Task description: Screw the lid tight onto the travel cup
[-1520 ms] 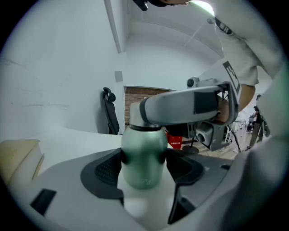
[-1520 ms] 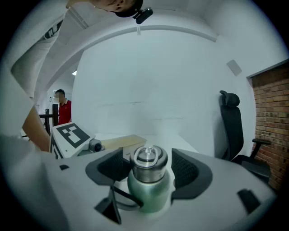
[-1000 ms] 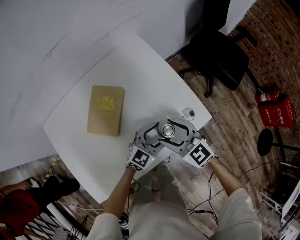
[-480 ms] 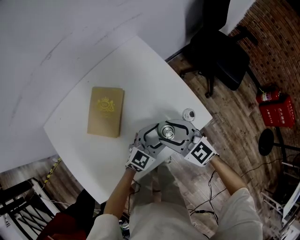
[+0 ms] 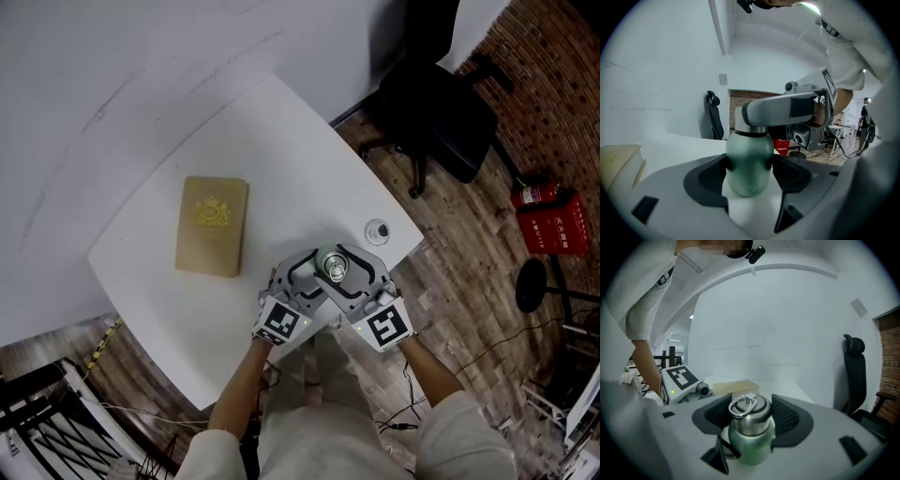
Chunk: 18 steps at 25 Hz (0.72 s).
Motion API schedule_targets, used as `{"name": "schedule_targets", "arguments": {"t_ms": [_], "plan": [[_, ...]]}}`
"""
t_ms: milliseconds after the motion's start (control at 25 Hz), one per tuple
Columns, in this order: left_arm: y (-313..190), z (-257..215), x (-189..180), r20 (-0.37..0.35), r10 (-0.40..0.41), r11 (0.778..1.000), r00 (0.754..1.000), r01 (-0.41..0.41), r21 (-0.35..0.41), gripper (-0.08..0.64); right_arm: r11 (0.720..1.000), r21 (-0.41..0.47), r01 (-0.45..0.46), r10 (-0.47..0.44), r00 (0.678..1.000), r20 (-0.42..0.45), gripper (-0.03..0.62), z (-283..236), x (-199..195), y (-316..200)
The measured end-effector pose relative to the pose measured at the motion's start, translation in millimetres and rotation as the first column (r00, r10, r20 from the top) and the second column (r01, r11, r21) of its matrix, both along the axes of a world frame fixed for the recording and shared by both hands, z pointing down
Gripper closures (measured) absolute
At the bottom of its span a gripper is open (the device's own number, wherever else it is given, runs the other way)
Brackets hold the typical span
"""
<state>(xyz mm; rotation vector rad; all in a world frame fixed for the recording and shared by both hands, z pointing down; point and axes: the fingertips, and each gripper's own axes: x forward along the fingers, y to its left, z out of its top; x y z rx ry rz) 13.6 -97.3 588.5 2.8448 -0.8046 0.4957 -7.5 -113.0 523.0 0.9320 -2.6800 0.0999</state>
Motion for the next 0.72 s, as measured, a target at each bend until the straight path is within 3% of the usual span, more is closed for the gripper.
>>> {"name": "schedule_targets", "arguments": {"t_ms": [400,720], "plan": [[1,-1,1,0.000,-0.002,1.000,1.000,0.002,0.005,0.250,0.961,0.030,-0.274,0.272,0.961,0.055,0.333,-4,7,-5],[1,-1,1,0.003,-0.001,1.000,1.000,0.001,0.003,0.250,0.895,0.042,-0.444,0.442,0.895,0.060,0.333,-5,11,-8]]}}
